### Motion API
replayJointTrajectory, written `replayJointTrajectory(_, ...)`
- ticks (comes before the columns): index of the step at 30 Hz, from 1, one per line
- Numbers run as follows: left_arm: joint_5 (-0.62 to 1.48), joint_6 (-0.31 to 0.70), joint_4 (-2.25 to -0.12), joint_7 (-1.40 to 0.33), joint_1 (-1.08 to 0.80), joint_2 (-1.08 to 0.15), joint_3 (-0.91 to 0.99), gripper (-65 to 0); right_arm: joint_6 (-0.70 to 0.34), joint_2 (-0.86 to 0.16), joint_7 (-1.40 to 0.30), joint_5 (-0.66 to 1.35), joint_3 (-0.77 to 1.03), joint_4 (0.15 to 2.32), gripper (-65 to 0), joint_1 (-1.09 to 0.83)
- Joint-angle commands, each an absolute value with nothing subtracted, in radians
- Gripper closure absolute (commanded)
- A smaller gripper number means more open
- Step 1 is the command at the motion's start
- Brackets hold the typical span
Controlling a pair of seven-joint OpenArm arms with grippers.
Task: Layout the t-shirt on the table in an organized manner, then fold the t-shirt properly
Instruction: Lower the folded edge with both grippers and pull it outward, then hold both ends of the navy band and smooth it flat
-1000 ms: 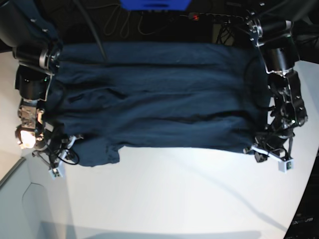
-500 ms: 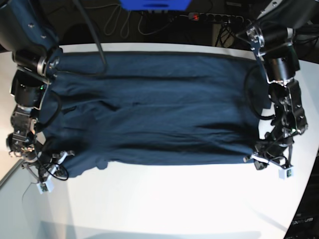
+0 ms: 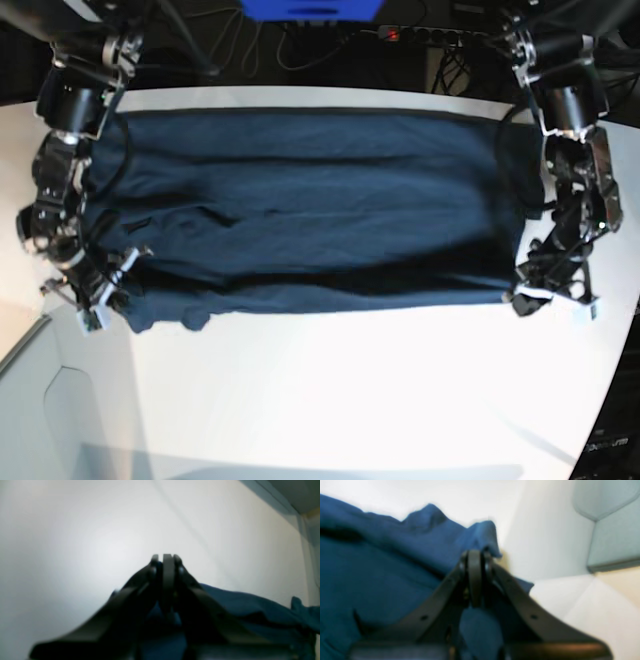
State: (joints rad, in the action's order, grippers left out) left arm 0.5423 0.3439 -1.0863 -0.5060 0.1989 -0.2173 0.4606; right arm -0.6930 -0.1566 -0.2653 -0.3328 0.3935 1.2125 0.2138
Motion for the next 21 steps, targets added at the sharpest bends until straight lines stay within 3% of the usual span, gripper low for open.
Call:
replayJointTrajectory(1, 0.581, 0.36, -1.127, -0.484, 0.189, -0.229, 0.463, -0.2, -0.698, -0.163, -0.248, -0.318, 0.398, 1.264, 0.0, 0.205)
replayJointTrajectory(8, 0.648, 0.36, -1.3, -0.484, 0.042, -0.231, 0.467, -0.2, -0.698, -0.162, -0.248, -0.318, 0.4, 1.451, 0.0, 0.059)
replayJointTrajectory(21, 0.647, 0.36, -1.504, -0.481, -0.16, -0.225, 0.479, -0.2, -0.698, -0.163, -0.248, -0.318, 0.409, 1.601, 0.0, -0.142)
